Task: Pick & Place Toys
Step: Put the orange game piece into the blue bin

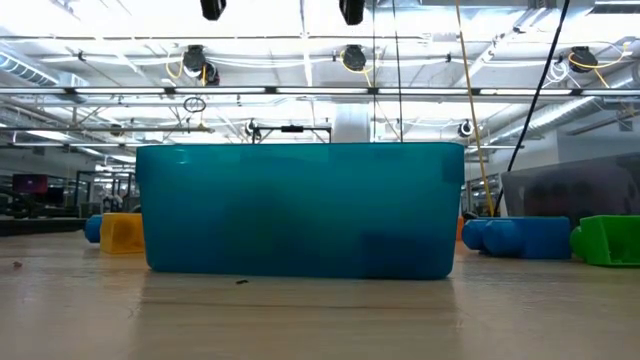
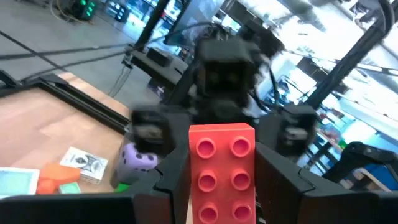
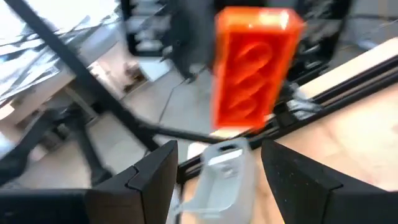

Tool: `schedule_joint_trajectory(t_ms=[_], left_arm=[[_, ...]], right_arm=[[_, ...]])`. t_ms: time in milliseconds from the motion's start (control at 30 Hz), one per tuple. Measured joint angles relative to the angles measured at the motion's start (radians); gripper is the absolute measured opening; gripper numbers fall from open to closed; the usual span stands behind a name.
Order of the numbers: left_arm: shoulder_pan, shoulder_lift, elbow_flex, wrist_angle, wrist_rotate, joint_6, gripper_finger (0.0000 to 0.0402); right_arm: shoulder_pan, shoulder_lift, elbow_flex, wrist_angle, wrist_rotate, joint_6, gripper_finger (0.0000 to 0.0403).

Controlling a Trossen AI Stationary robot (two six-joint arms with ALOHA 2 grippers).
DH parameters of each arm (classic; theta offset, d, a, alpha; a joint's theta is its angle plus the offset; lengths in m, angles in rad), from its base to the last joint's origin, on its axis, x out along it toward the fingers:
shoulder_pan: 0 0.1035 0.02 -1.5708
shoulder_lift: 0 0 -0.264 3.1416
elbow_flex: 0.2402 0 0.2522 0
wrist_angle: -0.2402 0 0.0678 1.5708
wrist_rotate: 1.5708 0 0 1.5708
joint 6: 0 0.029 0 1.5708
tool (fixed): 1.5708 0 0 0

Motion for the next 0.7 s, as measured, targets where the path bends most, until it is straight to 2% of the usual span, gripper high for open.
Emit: schedule_joint_trajectory(t_ms=[200,433,700], left_arm=[[0.010,0.004,0.000,0.002,-0.019,-0.001,0.0145],[0.008,0.071,-0.001,0.105,-0.025,-0.020,0.0145],[0.008,0.098,0.001,0.151,-0.016,-0.030,0.0145]], right_arm=[[-0.003,0.000,0.000,0.028,0.001,0.000,0.0226],[0.000,-0.004,0.000,0.041,0.024,-0.019,0.0226],[0.001,-0.005,0.001,0.020,0.042,-0.038,0.0226]])
